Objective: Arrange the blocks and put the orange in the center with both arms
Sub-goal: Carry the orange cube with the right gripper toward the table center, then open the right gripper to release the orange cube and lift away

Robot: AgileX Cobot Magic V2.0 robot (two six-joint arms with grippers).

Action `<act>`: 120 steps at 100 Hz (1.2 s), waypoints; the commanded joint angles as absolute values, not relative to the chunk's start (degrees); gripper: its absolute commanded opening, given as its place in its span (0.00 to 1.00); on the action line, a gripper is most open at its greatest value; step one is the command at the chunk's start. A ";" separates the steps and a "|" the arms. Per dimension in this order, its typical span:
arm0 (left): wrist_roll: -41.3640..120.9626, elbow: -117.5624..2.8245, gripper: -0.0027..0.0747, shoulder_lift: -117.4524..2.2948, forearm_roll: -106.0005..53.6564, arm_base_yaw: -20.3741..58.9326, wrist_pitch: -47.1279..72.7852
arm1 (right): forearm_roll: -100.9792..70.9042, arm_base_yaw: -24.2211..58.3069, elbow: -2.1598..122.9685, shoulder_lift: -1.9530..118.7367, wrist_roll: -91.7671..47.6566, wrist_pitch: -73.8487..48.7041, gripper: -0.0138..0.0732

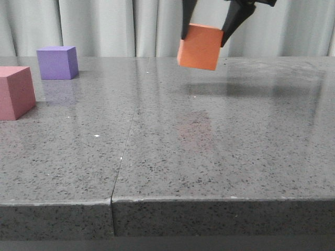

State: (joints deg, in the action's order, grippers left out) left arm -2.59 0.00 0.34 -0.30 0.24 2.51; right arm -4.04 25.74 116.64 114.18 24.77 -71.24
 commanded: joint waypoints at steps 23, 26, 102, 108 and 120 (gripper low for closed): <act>-2.69 2.33 0.01 1.98 -0.63 0.10 -2.08 | -5.75 27.44 119.95 116.21 25.10 -73.59 0.61; -2.69 2.33 0.01 1.98 -0.63 0.10 -2.08 | -5.75 27.44 119.95 116.65 25.04 -73.74 0.61; -2.69 2.33 0.01 1.98 -0.63 0.10 -2.08 | -9.31 27.44 119.95 118.31 24.39 -74.23 0.86; -2.69 2.33 0.01 1.98 -0.63 0.10 -2.08 | -9.31 27.44 119.95 118.31 24.39 -74.23 0.86; -2.69 2.33 0.01 1.98 -0.63 0.10 -2.08 | -9.31 27.44 121.17 118.25 24.39 -75.17 0.86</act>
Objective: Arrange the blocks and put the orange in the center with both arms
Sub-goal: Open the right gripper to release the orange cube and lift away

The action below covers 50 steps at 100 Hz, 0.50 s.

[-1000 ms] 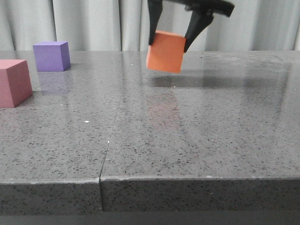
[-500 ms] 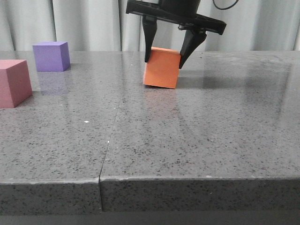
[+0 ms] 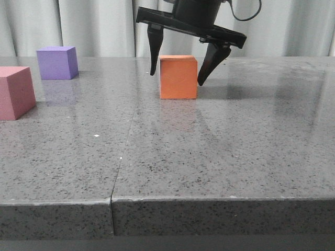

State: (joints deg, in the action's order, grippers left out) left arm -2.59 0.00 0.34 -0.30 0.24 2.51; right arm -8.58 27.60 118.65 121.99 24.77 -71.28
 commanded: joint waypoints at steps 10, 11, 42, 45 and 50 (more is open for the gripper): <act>-2.69 2.33 0.01 1.98 -0.63 0.10 -2.08 | -9.36 27.44 122.91 118.25 24.39 -76.40 0.86; -2.69 2.33 0.01 1.98 -0.63 0.10 -2.08 | -9.36 27.44 123.00 118.25 24.39 -76.40 0.86; -2.69 2.33 0.01 1.98 -0.63 0.10 -2.08 | -9.42 27.44 123.84 115.24 23.33 -76.40 0.86; -2.69 2.33 0.01 1.98 -0.63 0.10 -2.08 | -9.42 27.44 123.84 114.95 23.18 -76.40 0.86; -2.69 2.33 0.01 1.98 -0.63 0.10 -2.08 | -9.42 27.44 123.84 114.31 22.78 -76.46 0.86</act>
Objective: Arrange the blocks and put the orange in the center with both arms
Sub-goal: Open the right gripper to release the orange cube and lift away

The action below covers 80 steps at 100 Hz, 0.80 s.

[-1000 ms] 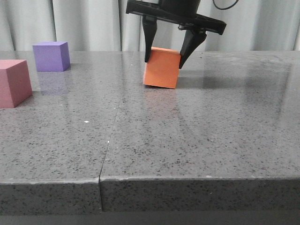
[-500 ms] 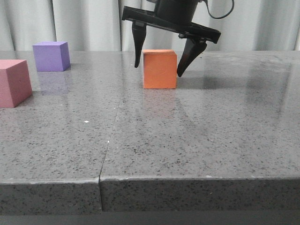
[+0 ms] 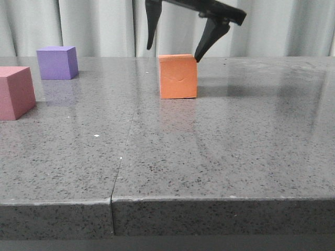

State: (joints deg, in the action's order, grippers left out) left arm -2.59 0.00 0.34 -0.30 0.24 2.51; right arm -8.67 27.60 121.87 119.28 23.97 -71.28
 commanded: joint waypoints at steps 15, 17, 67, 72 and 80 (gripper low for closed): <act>-2.69 2.33 0.01 1.98 -0.63 0.10 -2.08 | -9.35 27.44 123.84 112.12 21.66 -76.46 0.86; -2.69 2.33 0.01 1.98 -0.63 0.10 -2.08 | -9.30 27.44 123.84 111.88 21.53 -76.46 0.86; -2.69 2.33 0.01 1.98 -0.63 0.10 -2.08 | -6.93 27.38 122.49 105.17 15.56 -76.46 0.09; -2.69 2.33 0.01 1.98 -0.63 0.10 -2.08 | -6.08 27.38 120.59 104.13 15.56 -76.46 0.08; -2.69 2.33 0.01 1.98 -0.63 0.10 -2.08 | -4.66 27.27 117.33 102.44 15.56 -76.46 0.08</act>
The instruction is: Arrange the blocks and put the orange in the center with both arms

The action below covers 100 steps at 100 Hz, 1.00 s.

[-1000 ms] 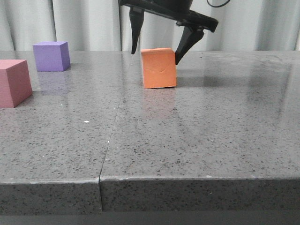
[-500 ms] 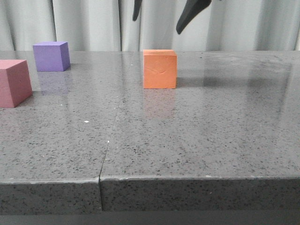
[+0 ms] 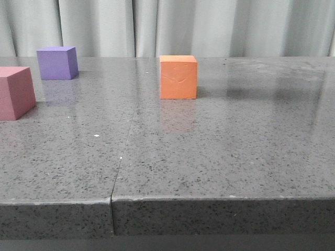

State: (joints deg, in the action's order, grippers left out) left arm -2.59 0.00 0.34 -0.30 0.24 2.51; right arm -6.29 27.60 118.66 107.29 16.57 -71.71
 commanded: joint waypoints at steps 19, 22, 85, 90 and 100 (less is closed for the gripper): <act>-2.69 2.33 0.01 1.98 -0.63 0.10 -2.08 | -1.49 27.27 106.96 96.89 15.56 -76.25 0.08; -2.69 2.33 0.01 1.98 -0.63 0.10 -2.08 | -1.22 27.27 105.12 96.02 15.56 -75.98 0.08; -2.69 2.33 0.01 1.98 -0.63 0.10 -2.08 | 0.00 27.27 77.50 71.85 15.61 -61.27 0.08; -2.69 2.33 0.01 1.98 -0.63 0.10 -2.08 | 0.00 27.27 75.47 69.55 15.61 -59.63 0.08; -2.69 2.33 0.01 1.98 -0.63 0.10 -2.08 | 0.00 27.27 71.43 64.96 15.61 -56.40 0.08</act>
State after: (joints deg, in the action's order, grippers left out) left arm -2.59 0.00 0.34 -0.30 0.24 2.51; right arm -0.70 27.60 72.67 69.63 16.31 -61.68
